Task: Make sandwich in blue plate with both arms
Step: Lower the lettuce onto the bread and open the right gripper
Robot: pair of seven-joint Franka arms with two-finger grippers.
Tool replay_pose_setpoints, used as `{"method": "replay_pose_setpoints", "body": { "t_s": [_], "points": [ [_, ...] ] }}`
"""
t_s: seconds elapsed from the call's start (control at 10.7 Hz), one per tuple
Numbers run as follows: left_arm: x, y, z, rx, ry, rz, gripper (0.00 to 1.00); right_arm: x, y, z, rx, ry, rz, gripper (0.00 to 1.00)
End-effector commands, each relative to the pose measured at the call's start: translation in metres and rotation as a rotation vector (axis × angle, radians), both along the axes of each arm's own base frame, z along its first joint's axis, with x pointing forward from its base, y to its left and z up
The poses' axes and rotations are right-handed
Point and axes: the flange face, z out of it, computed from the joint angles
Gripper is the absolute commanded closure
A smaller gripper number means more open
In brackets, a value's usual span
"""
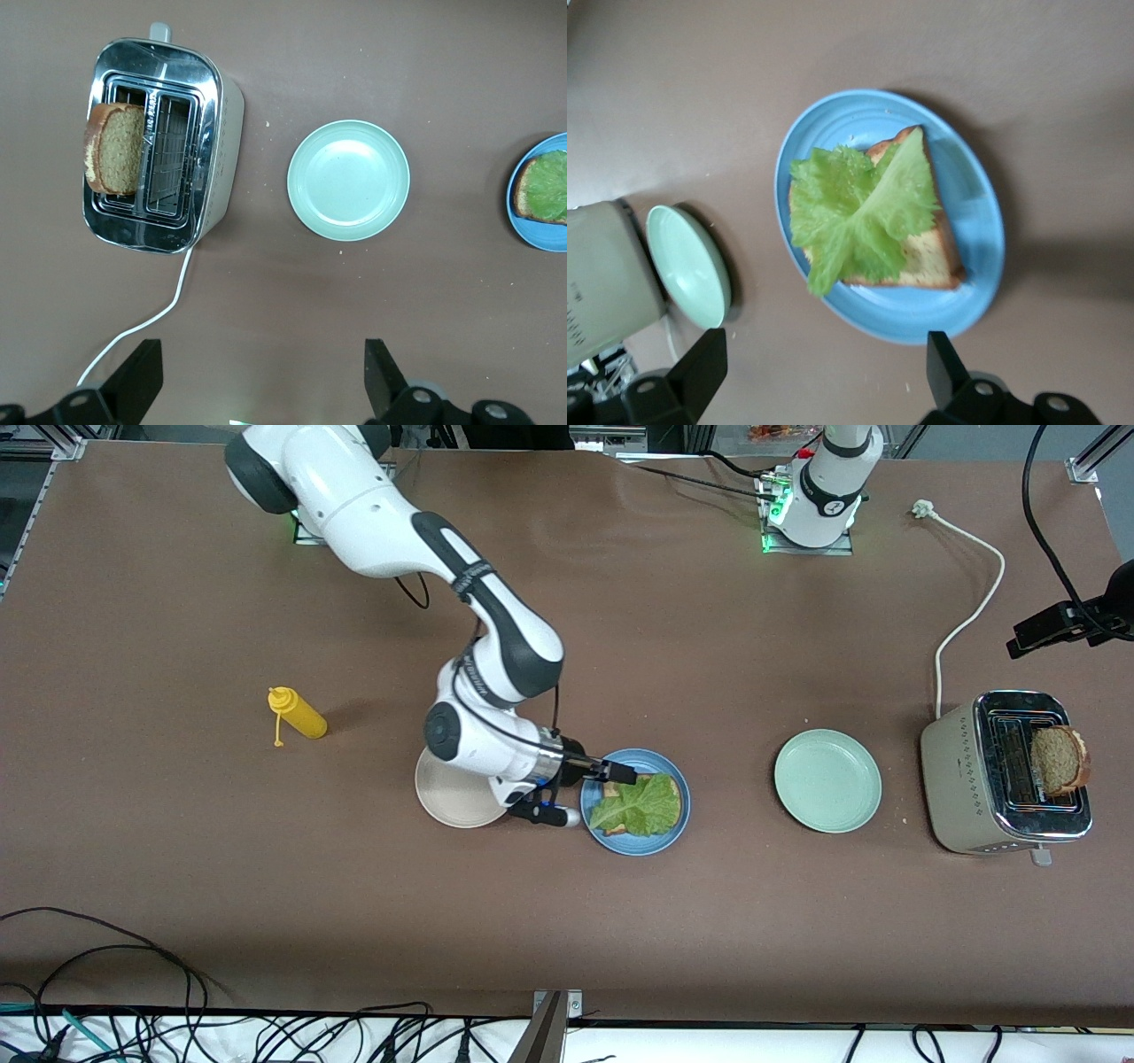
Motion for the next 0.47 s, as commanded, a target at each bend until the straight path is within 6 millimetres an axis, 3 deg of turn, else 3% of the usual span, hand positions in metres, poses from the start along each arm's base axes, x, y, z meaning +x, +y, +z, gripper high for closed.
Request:
{"method": "replay_pose_setpoints", "body": {
  "t_s": [0.0, 0.37],
  "points": [
    [-0.002, 0.002, 0.003, 0.017, 0.004, 0.007, 0.0, 0.018, -0.063, 0.084, -0.034, 0.089, 0.093, 0.0],
    [-0.001, 0.002, 0.002, 0.016, 0.006, 0.005, 0.0, 0.006, -0.153, 0.163, -0.34, 0.108, 0.33, 0.0]
  ]
}}
